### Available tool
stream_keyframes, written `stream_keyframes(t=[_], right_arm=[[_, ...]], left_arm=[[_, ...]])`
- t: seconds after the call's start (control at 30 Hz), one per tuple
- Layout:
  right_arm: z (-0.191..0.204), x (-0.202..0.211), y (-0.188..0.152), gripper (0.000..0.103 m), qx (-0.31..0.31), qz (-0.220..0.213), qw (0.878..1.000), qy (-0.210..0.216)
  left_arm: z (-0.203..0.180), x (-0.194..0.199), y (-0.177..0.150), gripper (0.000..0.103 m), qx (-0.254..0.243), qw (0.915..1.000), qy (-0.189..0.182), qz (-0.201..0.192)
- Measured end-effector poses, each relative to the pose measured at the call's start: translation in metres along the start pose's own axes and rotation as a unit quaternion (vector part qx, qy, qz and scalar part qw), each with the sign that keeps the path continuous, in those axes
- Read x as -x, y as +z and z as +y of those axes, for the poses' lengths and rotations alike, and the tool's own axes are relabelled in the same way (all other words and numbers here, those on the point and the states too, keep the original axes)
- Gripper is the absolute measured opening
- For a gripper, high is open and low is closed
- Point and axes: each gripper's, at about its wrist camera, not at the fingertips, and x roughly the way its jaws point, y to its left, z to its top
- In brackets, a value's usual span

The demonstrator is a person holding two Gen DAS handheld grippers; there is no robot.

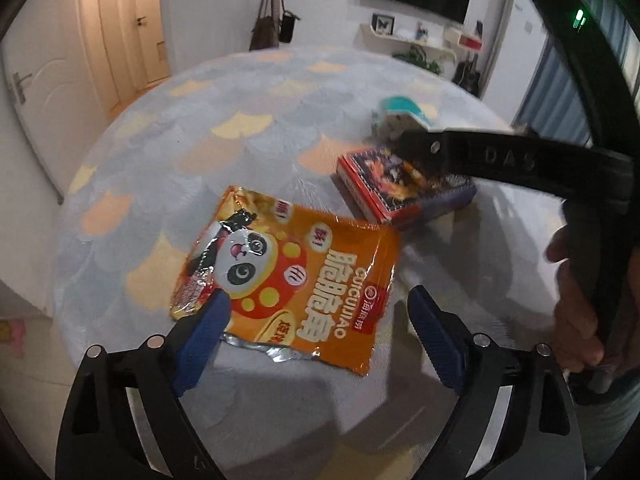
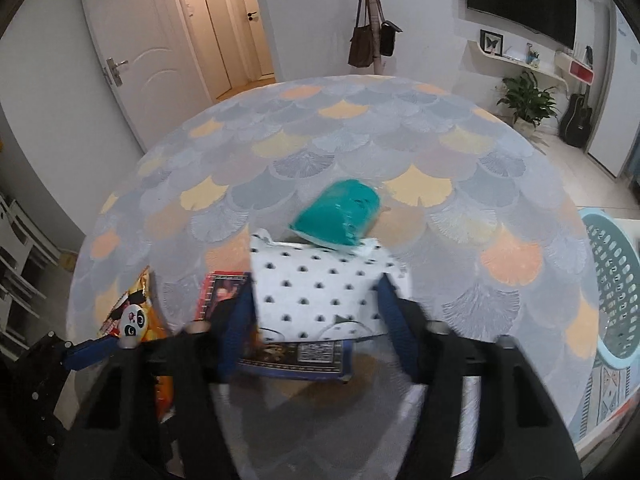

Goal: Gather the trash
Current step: 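Grasp the orange snack bag with the left tool while the right tool grasps the dotted tissue pack, then carry the snack bag and tissue pack over the blue basket and open both tools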

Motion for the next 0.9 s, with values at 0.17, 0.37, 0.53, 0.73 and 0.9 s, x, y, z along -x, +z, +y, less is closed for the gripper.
stream_keyframes(t=[0.17,0.37,0.53,0.73,0.9], right_arm=[[-0.004,0.007,0.001,0.034,0.005,-0.013,1.000,0.012],[-0.004,0.015,0.002,0.025,0.011,-0.020,1.000,0.022],[-0.010,0.029,0.000,0.020,0.009,-0.032,0.999,0.020],[-0.019,0.046,0.004,0.009,0.008,-0.054,0.998,0.005],[-0.035,0.055,0.010,0.003,-0.007,-0.065,0.998,0.004]], left_arm=[[-0.002,-0.002,-0.001,0.087,-0.021,0.9996,0.016,0.004],[0.014,0.003,0.003,0.064,0.001,0.9999,0.015,0.003],[0.019,0.008,0.007,0.026,0.014,0.9998,0.013,0.003],[0.034,0.018,0.022,0.005,0.039,0.9989,-0.009,-0.022],[0.038,0.025,0.039,0.005,0.037,0.9981,-0.030,-0.039]])
